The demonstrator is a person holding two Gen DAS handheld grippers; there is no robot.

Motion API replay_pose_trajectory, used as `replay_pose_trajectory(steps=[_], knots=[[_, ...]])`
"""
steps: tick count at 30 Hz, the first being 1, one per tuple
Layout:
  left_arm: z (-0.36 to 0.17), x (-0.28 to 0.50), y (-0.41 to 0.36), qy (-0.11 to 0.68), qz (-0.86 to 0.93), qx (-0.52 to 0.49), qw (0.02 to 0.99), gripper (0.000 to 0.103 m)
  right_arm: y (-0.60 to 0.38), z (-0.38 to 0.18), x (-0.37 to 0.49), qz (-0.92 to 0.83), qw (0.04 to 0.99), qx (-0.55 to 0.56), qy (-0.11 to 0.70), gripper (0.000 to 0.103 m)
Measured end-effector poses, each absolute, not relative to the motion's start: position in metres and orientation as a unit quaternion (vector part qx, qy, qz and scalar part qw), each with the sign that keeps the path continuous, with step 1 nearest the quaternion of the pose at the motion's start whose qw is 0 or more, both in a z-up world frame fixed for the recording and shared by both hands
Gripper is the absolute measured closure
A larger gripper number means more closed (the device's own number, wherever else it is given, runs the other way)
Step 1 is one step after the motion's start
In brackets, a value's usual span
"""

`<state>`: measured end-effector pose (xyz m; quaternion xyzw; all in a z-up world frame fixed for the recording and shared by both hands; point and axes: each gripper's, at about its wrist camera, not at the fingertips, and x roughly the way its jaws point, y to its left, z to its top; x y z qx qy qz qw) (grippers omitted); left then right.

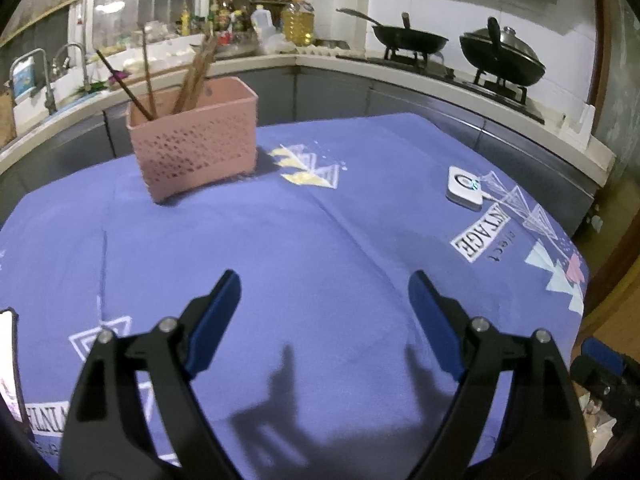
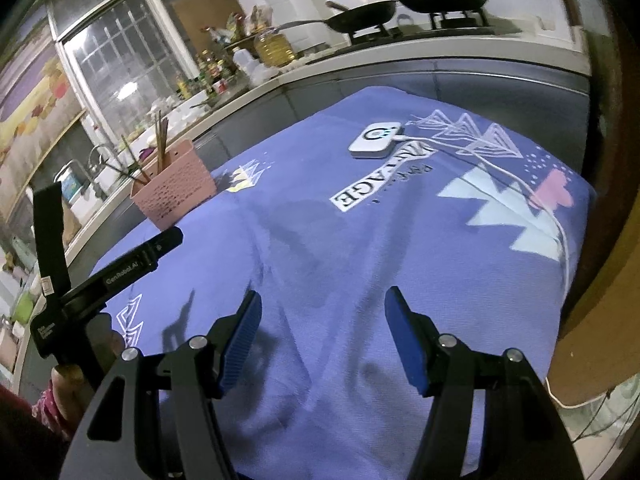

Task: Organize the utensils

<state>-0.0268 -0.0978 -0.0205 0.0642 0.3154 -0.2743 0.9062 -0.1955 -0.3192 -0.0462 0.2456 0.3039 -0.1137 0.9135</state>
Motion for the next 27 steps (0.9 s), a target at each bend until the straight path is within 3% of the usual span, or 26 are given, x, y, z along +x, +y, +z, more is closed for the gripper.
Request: replay_pose_trajectory(steps=[4, 15, 27], knots=[[-0.018, -0.017, -0.082, 0.311, -0.268, 0.060, 0.910, 0.013, -0.307, -0.039, -0.167, -0.087, 0.919, 0.217, 0.318, 0.039], [-0.022, 0.025, -0.043, 0.338, -0.205, 0.099, 0.913, 0.006, -0.268, -0.036, -0.063, 0.004, 0.921, 0.164, 0.353, 0.039], [0.006, 0.015, -0.030, 0.317, -0.100, 0.119, 0.936, 0.006, -0.279, -0.039, -0.018, 0.072, 0.906, 0.186, 0.372, 0.039]])
